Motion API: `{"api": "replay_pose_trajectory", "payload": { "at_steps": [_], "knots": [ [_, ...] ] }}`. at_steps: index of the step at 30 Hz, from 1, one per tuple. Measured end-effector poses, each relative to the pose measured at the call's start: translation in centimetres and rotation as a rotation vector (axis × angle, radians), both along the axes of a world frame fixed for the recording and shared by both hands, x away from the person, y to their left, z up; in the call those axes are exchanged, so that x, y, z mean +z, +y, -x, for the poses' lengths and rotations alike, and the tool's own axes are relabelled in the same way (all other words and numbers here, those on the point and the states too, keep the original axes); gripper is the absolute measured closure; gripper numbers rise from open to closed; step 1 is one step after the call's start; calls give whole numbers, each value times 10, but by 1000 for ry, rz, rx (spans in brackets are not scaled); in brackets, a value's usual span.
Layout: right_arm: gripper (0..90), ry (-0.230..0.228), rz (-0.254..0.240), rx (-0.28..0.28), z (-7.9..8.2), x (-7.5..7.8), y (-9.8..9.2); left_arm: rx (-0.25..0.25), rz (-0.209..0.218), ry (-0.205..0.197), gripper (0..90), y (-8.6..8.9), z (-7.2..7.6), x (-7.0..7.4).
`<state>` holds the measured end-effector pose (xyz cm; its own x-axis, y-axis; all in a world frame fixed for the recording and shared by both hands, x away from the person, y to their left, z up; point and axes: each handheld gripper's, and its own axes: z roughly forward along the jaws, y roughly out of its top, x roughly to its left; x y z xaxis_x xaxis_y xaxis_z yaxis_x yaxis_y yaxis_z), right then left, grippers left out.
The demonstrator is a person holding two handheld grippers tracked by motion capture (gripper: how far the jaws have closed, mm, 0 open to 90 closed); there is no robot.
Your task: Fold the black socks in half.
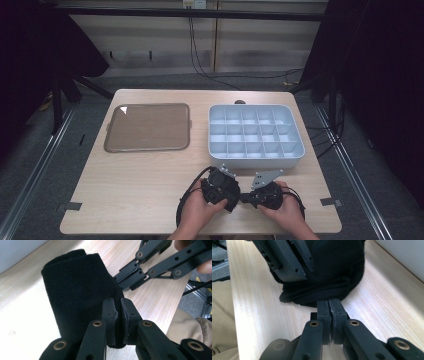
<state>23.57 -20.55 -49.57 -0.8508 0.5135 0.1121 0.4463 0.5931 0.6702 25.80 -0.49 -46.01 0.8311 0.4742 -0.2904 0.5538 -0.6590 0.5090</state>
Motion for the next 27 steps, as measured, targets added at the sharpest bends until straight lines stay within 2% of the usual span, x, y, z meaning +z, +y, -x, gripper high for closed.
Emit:
{"api": "replay_pose_trajectory", "payload": {
  "at_steps": [8, 15, 23, 25, 27],
  "knots": [
    [872, -4, -14, -48, -3, 2, -11, 12, -1, 10, 825, -1, 0, -3],
    [864, -6, -16, -63, -4, 2, -14, 5, -4, -9, 825, -2, 2, -5],
    [850, -7, -24, -77, -5, 3, -16, 11, 13, -18, 825, 0, 4, -6],
    [848, -4, -25, -75, -5, 2, -16, -1, -8, -30, 826, -2, 5, -5],
    [848, -6, -20, -77, -5, 2, -15, 0, -7, -30, 826, -2, 5, -6]
  ]
}}
